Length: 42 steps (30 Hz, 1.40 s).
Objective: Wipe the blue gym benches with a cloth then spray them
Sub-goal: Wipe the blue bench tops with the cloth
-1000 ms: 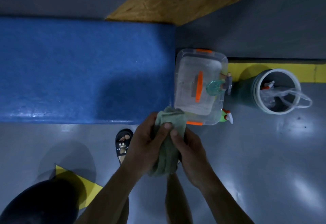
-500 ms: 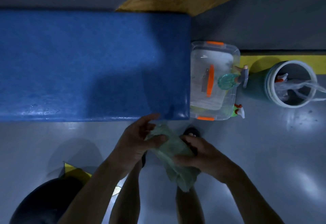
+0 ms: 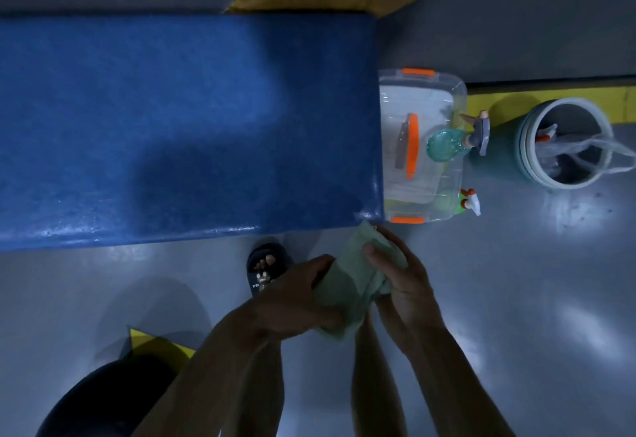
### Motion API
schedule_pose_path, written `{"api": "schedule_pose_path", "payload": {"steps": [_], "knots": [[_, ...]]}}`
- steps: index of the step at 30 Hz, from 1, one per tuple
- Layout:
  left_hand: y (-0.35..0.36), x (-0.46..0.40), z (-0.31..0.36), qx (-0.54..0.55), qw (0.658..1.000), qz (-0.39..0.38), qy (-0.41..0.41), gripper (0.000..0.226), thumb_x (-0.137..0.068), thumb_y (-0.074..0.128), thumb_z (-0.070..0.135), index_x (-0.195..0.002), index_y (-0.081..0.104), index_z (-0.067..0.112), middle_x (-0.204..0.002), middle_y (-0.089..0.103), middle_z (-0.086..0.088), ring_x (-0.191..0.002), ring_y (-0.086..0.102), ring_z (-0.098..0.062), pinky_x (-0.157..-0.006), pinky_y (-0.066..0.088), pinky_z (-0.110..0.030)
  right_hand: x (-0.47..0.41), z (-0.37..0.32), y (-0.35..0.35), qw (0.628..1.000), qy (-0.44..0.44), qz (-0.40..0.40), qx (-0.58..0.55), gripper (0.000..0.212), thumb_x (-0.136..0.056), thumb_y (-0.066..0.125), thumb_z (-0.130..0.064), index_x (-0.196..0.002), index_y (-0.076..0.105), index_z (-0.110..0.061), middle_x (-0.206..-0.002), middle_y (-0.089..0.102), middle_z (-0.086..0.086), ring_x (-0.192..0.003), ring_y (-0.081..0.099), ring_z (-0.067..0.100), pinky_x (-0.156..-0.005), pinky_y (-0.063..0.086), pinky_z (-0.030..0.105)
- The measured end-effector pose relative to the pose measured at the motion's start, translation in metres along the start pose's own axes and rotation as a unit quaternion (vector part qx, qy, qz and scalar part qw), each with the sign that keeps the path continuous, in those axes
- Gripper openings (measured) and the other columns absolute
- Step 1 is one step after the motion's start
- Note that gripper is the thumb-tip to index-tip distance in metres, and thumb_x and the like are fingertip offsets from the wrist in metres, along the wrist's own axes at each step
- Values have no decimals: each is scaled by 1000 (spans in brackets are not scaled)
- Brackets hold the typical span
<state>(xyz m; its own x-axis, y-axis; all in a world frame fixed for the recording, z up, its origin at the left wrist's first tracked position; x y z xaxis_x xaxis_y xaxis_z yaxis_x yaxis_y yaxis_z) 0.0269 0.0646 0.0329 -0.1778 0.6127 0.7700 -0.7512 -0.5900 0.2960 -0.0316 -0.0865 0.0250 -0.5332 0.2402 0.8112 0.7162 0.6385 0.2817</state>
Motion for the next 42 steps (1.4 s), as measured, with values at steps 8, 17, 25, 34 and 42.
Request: {"api": "schedule_pose_path", "payload": {"steps": [8,17,25,34,42], "knots": [[-13,5,-11,-8,995,97,-4,23,-90,66,38,-101,70,18,-94,76,-4,-88,72,-19,-86,57,-45,22,-5,18,963,-146,-4,225,67,-72,73,-2,-132,55,-25,-119,66,4,-107,64,25,-89,53,40],[-6,8,0,156,977,134,-55,25,-86,60,25,-103,71,10,-102,73,-19,-98,69,-36,-89,56,-52,63,-2,26,893,-232,-37,384,63,-75,69,9,-127,58,-25,-120,64,-13,-111,62,8,-89,52,22],[15,-3,4,218,971,95,5,37,-88,69,21,-123,61,12,-115,68,-18,-102,68,-29,-83,56,-37,58,-16,-6,952,-182,-35,242,24,-90,65,-13,-113,65,-15,-111,71,-2,-103,67,16,-83,56,32],[24,-6,17,64,975,157,142,37,-89,62,17,-126,59,23,-117,67,1,-109,65,-14,-85,54,-25,17,-7,-20,972,37,-73,222,45,-74,81,-33,-114,67,-19,-107,72,8,-100,69,25,-88,55,45],[-53,28,-19,-324,836,413,161,42,-93,59,32,-134,53,27,-130,58,4,-119,53,-18,-102,41,-32,-29,-43,-55,866,-151,158,450,43,-71,77,-48,-92,63,-13,-84,67,5,-81,64,25,-63,50,36]]}}
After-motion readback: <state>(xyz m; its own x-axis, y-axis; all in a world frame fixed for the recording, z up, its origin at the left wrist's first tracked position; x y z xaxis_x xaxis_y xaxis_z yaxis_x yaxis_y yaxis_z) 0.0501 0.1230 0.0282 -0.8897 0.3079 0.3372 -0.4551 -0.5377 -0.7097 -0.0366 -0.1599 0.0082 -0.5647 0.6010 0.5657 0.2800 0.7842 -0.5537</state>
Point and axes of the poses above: each hand's wrist, its own x-axis away from the middle knuckle, its own y-axis out of the palm, z = x × y, the point moved 3 cm from there along -x, towards the middle knuckle
